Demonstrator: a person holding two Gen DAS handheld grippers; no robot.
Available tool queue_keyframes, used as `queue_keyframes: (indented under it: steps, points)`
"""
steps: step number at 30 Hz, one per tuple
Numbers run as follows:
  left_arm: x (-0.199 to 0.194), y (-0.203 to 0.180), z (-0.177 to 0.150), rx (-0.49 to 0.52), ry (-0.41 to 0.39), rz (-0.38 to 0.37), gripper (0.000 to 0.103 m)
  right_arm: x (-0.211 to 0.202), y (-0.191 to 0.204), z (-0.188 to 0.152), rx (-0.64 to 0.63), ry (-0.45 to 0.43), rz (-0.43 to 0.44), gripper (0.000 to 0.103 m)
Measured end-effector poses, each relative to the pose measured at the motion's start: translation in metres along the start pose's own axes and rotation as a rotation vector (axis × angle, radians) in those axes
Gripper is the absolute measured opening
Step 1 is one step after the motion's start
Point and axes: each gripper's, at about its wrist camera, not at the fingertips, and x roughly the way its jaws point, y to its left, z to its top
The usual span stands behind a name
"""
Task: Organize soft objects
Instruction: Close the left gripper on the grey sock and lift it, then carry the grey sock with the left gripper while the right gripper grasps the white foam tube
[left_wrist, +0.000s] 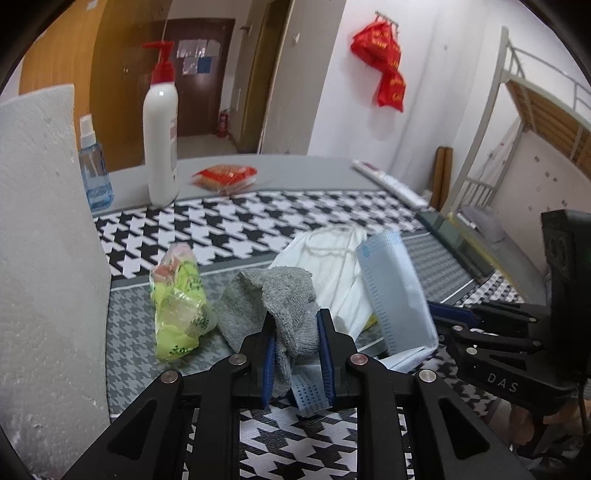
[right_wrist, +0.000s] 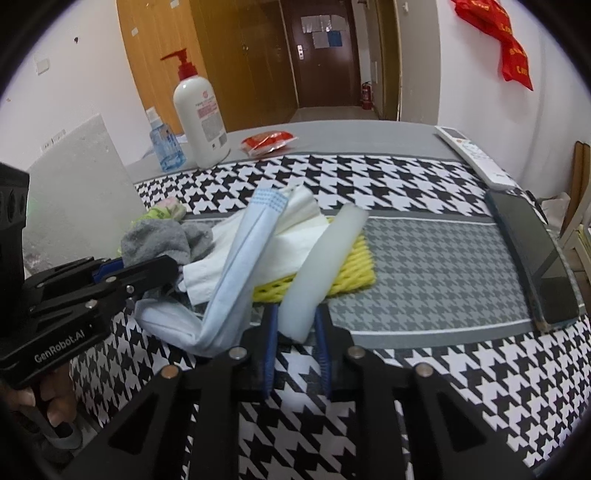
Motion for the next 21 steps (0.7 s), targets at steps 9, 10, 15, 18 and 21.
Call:
queue_keyframes:
  steps: [9, 10, 15, 18, 21]
  points:
    - [-0.016, -0.003, 0.005, 0.008, -0.078, -0.049, 0.022, -0.031, -0.012, 0.0, 0.048, -0.081, -0.008, 0.024]
    - [-0.018, -0.003, 0.006, 0.009, -0.088, -0.049, 0.022, -0.034, -0.012, 0.001, 0.05, -0.089, -0.01, 0.024]
    - [-0.029, -0.003, 0.009, 0.013, -0.122, -0.022, 0.022, -0.048, -0.013, 0.001, 0.072, -0.127, 0.005, 0.023]
    - [-0.037, -0.004, 0.009, 0.018, -0.142, -0.011, 0.022, -0.054, -0.013, 0.001, 0.075, -0.148, 0.007, 0.022]
    - [-0.047, -0.006, 0.01, 0.018, -0.166, -0.005, 0.022, -0.059, -0.012, 0.001, 0.071, -0.163, 0.011, 0.022]
